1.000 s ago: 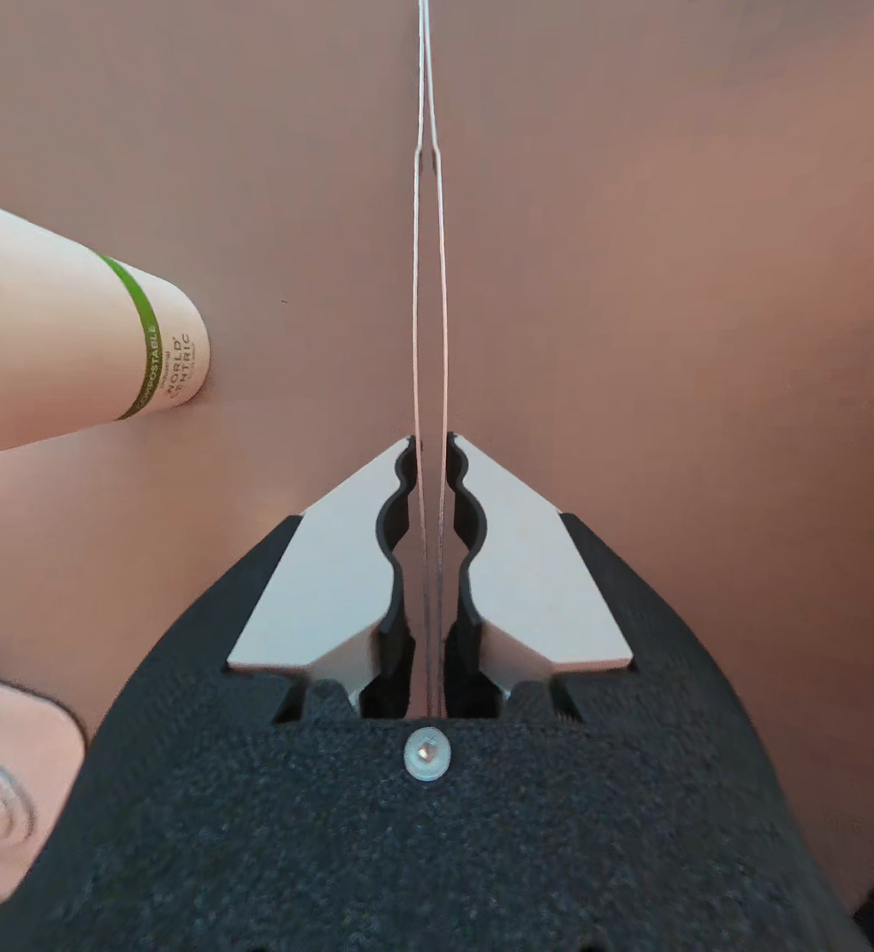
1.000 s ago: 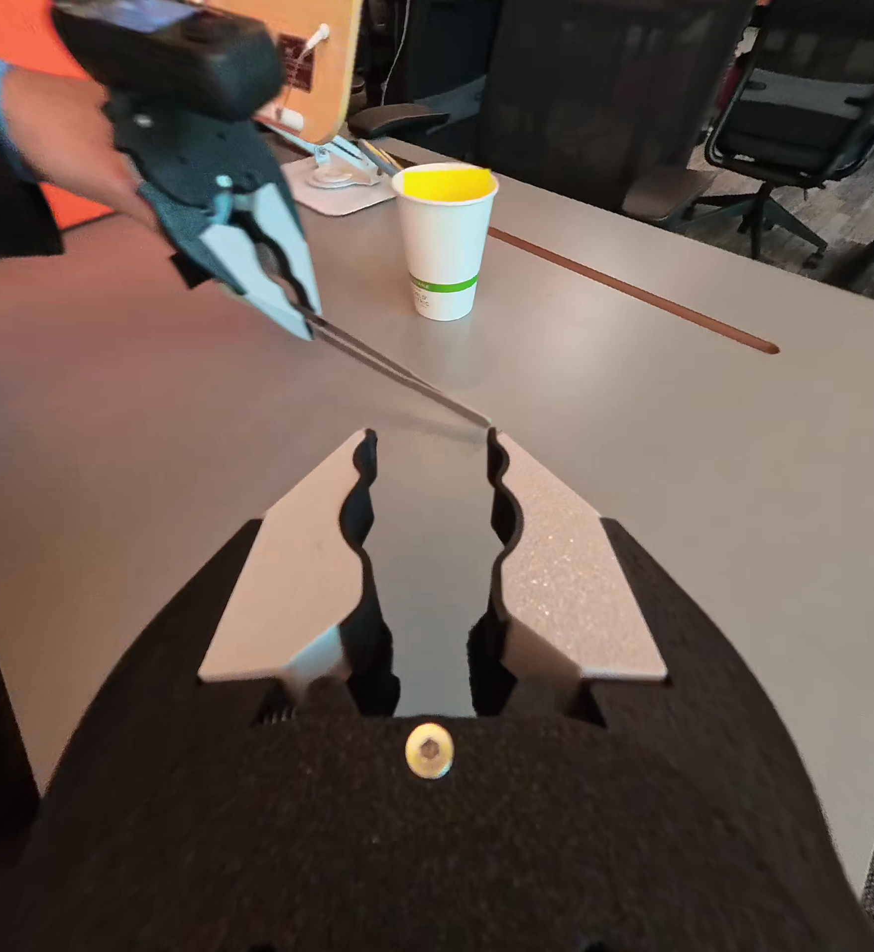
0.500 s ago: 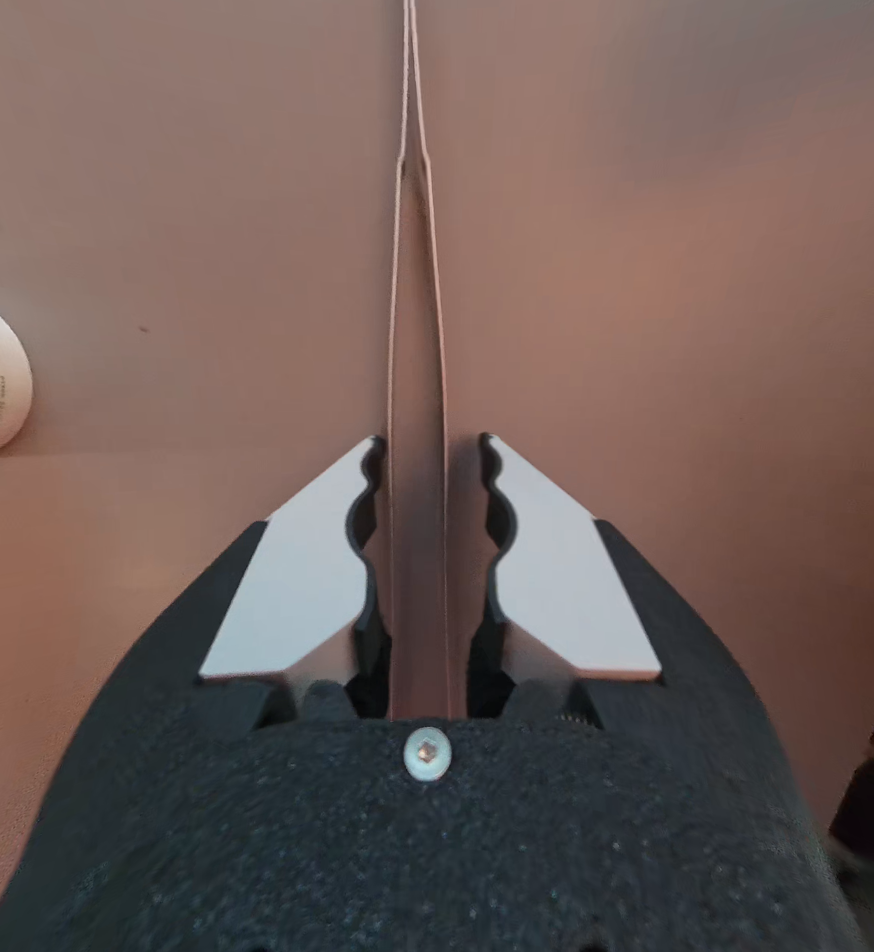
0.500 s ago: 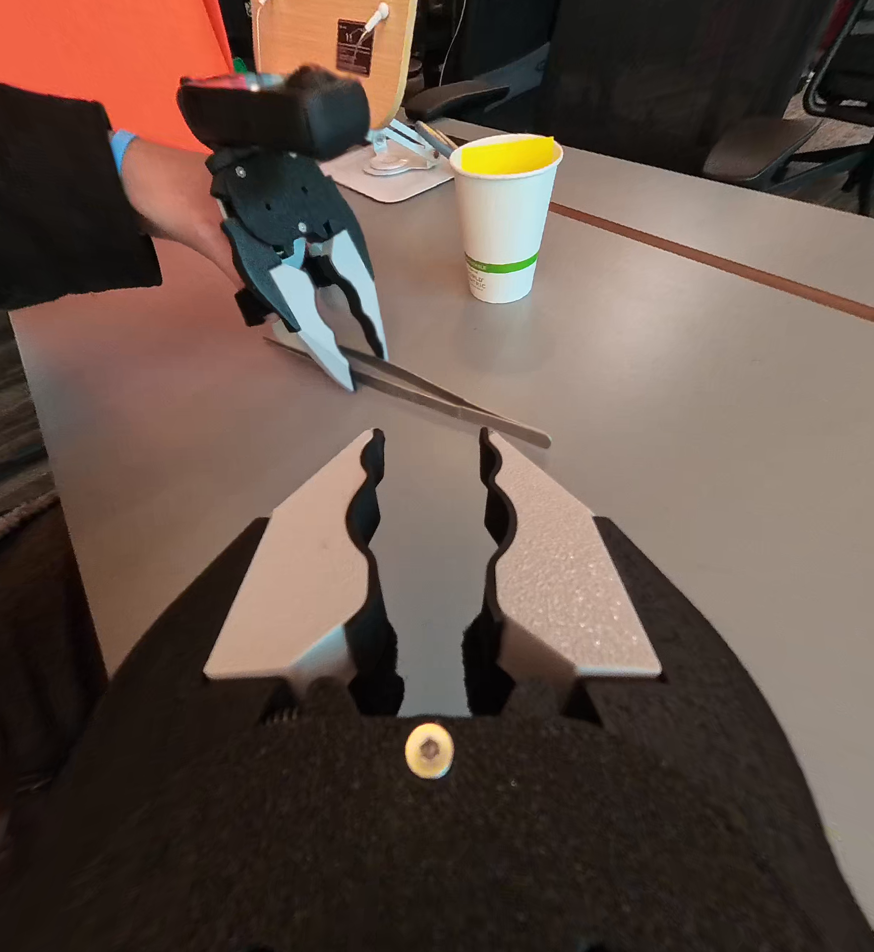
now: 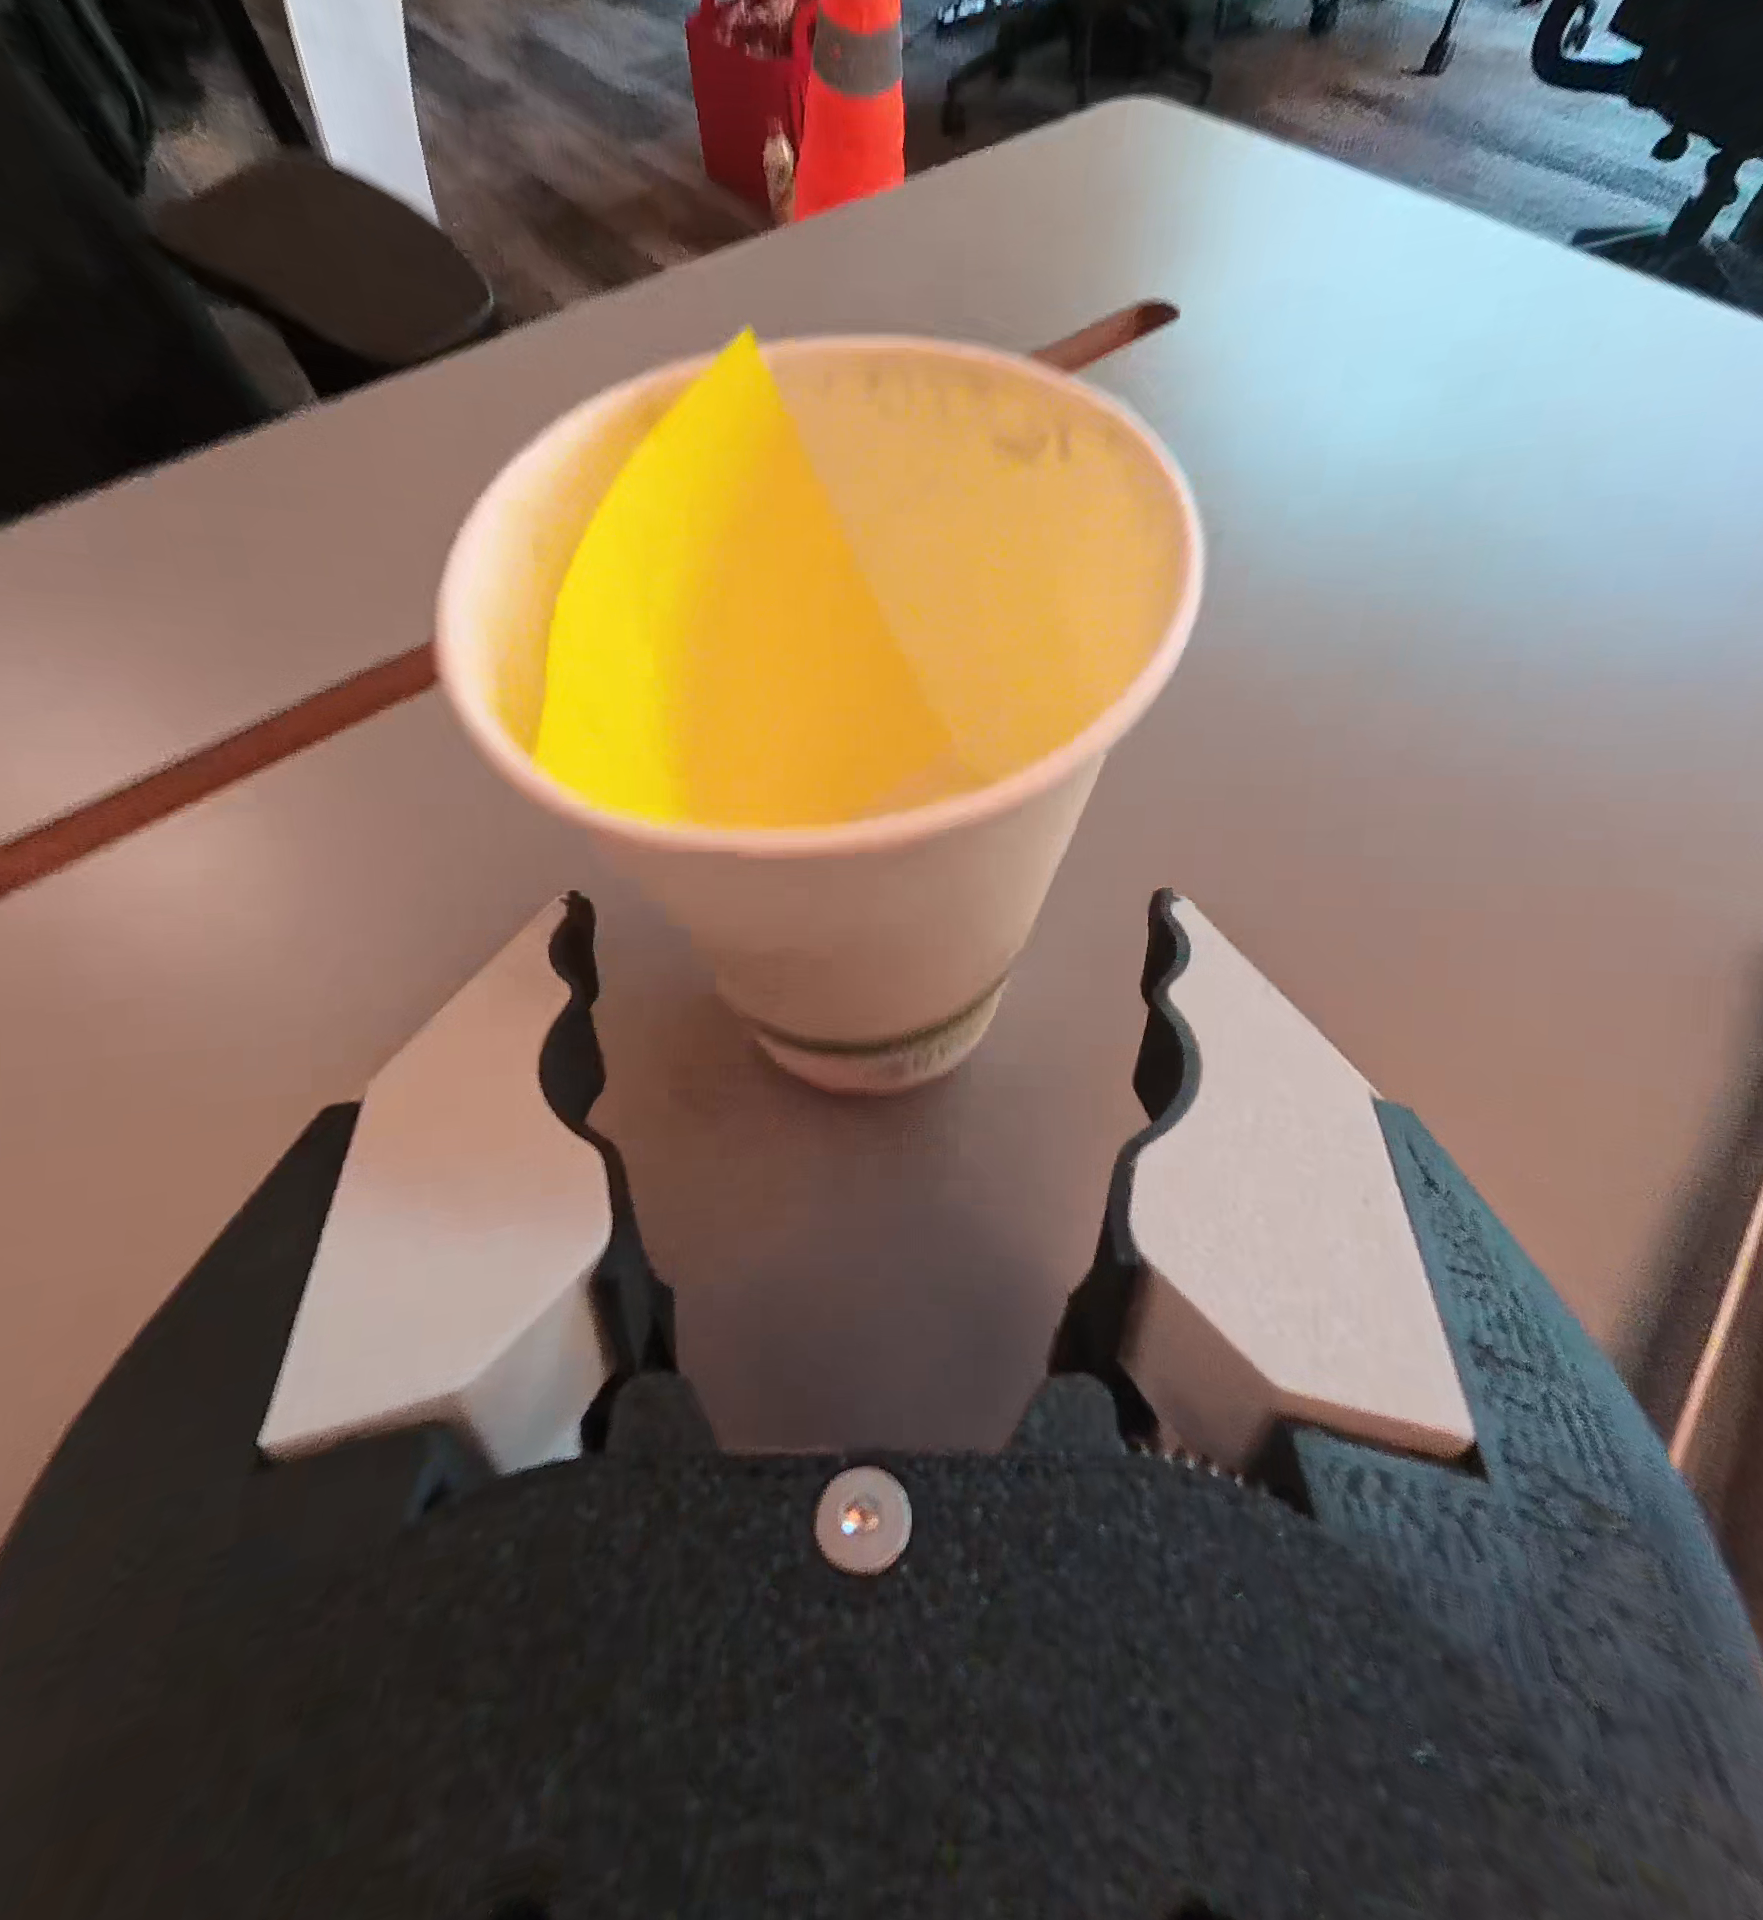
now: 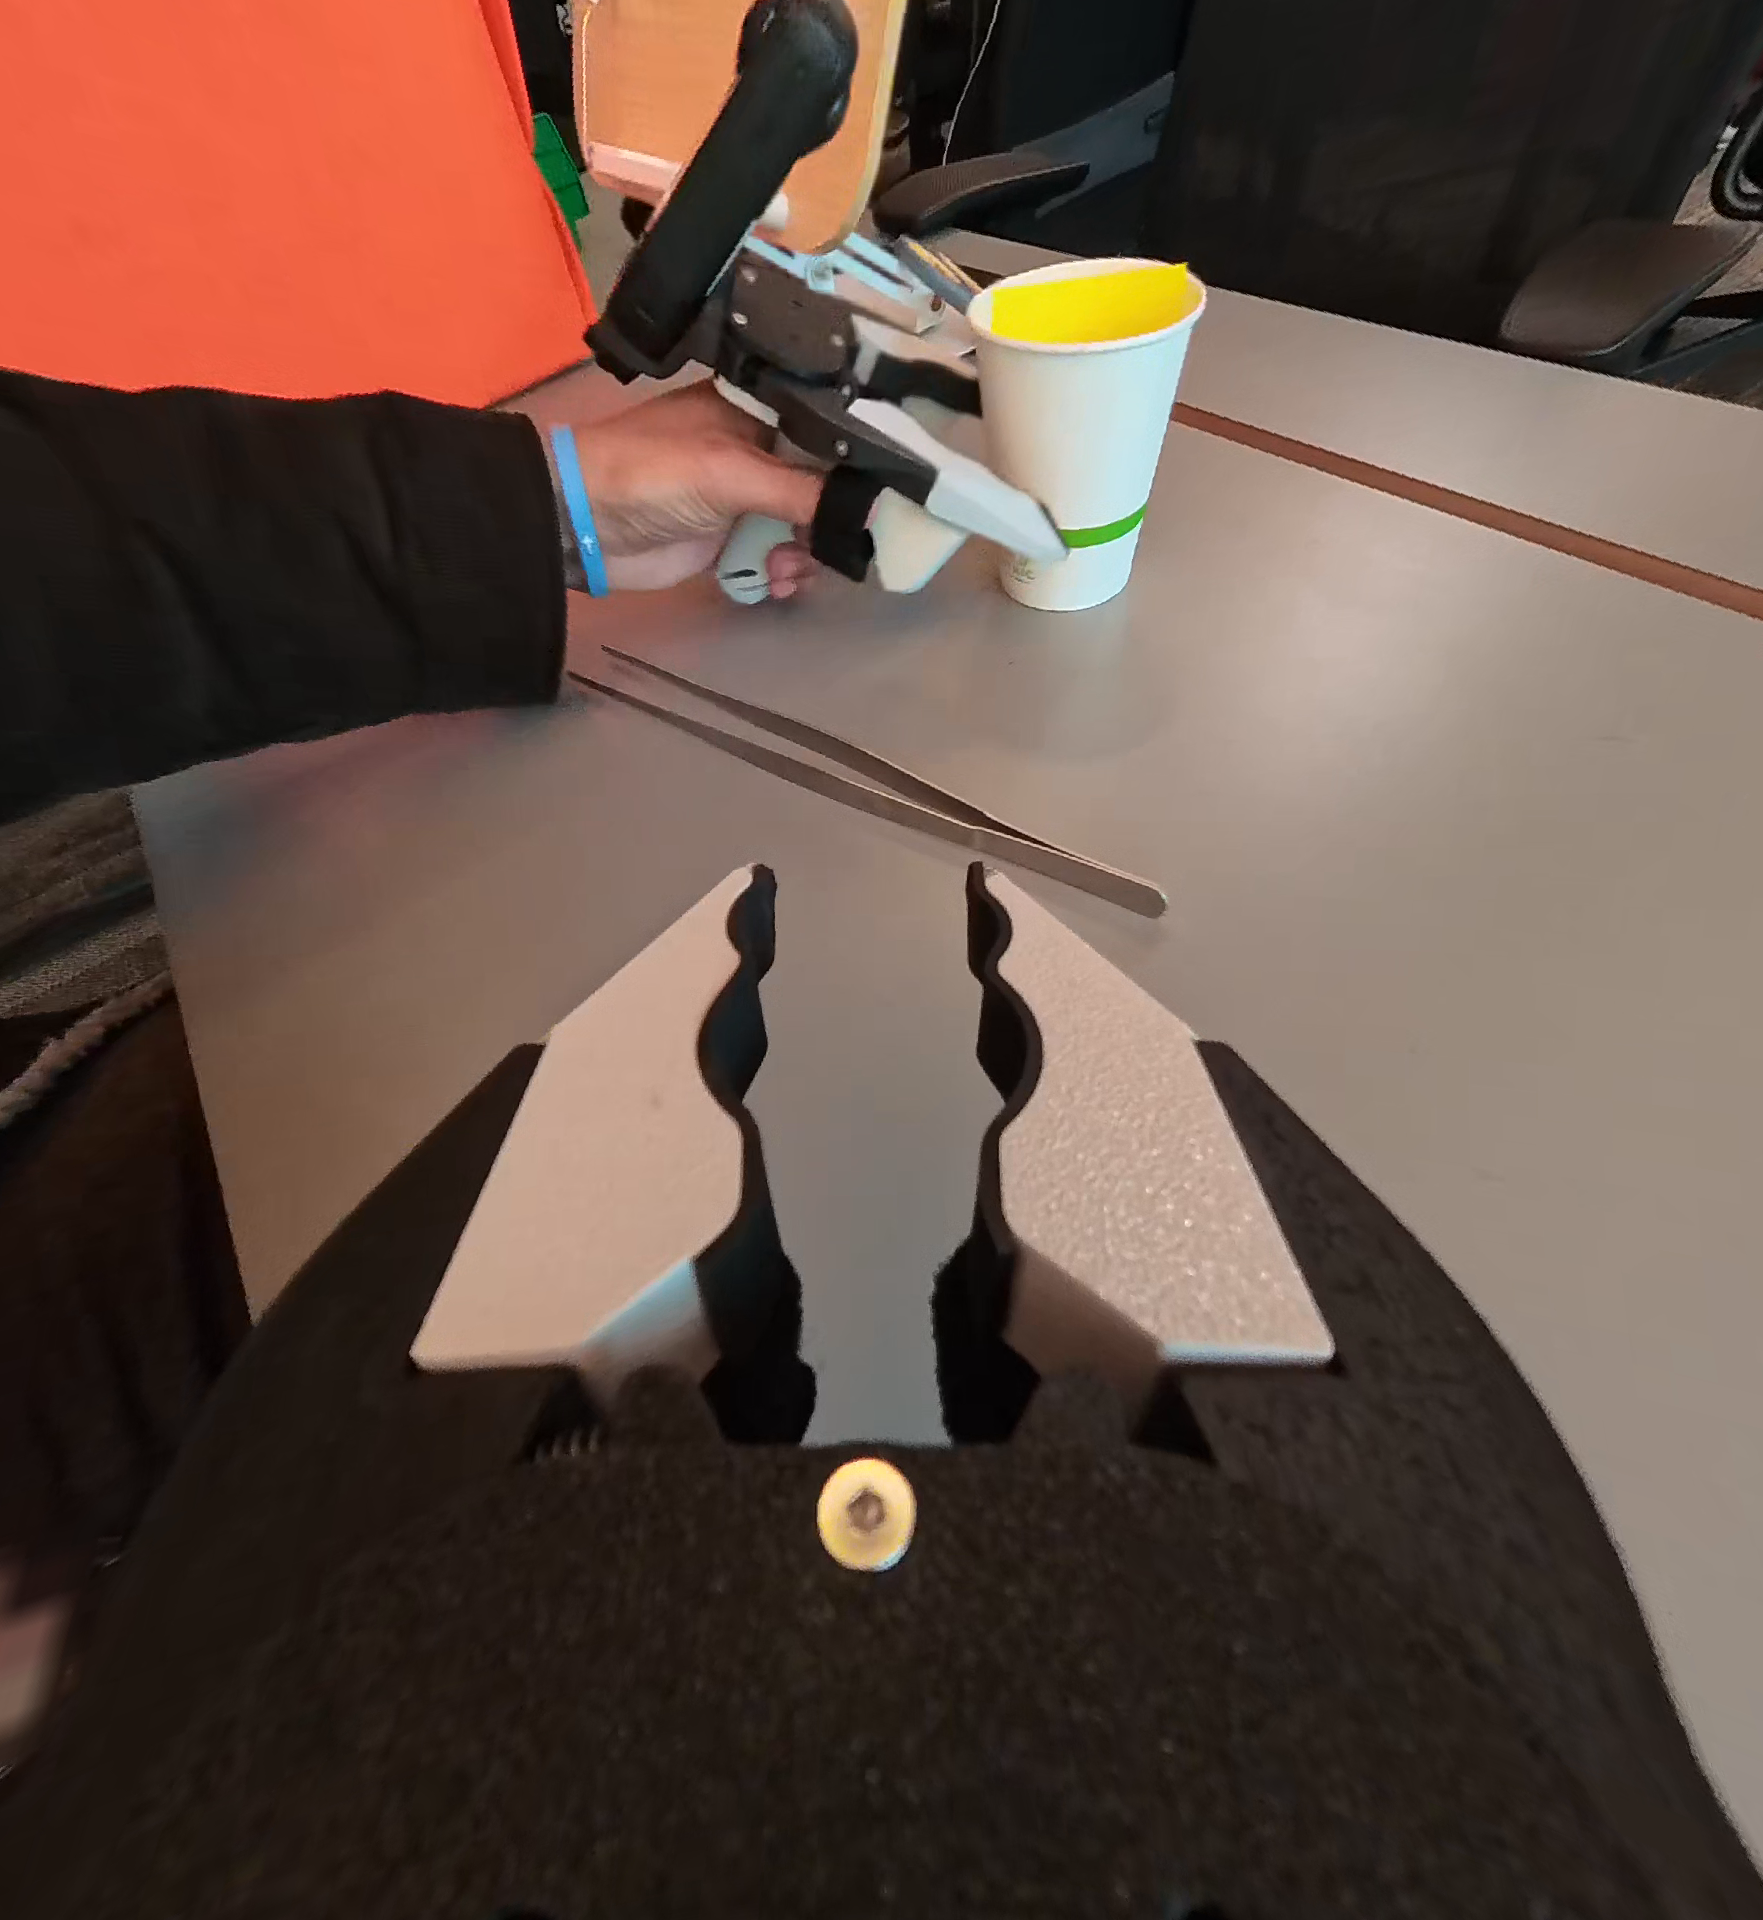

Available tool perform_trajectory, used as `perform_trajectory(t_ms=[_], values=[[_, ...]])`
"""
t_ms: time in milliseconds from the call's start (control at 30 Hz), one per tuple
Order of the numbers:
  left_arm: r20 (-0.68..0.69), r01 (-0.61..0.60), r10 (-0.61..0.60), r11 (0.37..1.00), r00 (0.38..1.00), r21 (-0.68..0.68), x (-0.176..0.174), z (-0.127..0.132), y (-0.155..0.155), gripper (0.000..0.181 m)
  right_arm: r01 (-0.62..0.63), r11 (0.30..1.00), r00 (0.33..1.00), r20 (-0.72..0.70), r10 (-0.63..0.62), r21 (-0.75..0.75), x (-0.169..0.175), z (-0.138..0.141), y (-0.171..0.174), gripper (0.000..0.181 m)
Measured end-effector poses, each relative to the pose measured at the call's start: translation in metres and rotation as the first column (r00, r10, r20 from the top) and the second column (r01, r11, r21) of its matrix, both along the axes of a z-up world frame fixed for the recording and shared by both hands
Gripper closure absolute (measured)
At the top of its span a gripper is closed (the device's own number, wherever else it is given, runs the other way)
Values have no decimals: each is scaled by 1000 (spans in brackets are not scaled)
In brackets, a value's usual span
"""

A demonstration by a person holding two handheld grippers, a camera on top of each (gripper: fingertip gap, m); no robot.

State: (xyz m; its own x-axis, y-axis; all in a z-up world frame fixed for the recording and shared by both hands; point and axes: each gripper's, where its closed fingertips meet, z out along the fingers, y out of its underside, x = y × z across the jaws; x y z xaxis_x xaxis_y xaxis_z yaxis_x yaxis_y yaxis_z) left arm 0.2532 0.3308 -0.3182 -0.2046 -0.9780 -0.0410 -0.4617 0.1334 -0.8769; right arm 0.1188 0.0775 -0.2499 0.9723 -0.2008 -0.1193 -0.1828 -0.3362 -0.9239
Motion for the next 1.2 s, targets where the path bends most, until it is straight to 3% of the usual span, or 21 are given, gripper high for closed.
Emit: perform_trajectory(t_ms=[133,233,300,500,567,633,667,733,867,1000,1133,1200], values=[[38,21,-22,1000,999,17,18,8,-13,77,-6,1000,1000,-18,6,1,3,-3,-1,146],[60,-56,51,995,997,88,28,10,-2,77,-8,1000,999,-35,8,-2,3,-4,0,146],[65,-27,22,997,998,78,32,11,-6,88,-11,1000,999,-35,11,5,1,-2,0,147],[46,-12,6,990,999,138,34,15,-8,91,-20,1000,999,-41,20,-3,0,-4,1,148],[34,-20,12,972,999,233,29,20,-5,92,-19,1000,999,-40,19,-1,0,-4,1,149],[-18,8,0,908,1000,419,19,24,2,93,-19,1000,999,-39,19,-1,0,-3,1,149],[-58,30,1,844,998,536,12,25,8,93,-21,1000,999,-39,21,-3,-1,-3,1,149],[-127,90,10,650,992,754,-3,30,23,93,-26,1000,999,-32,26,-5,-2,-2,1,150],[-243,240,-2,175,970,955,-31,37,35,94,-41,999,997,-66,44,35,-8,4,3,152],[-336,320,-17,-266,942,909,-46,39,27,94,-55,996,987,-146,66,75,-12,10,4,152],[-387,296,-49,-560,921,774,-50,45,11,95,-43,996,990,-132,54,79,-9,12,2,152],[-384,251,-64,-656,921,712,-49,54,4,94,-38,996,990,-129,48,80,-8,12,1,151]])
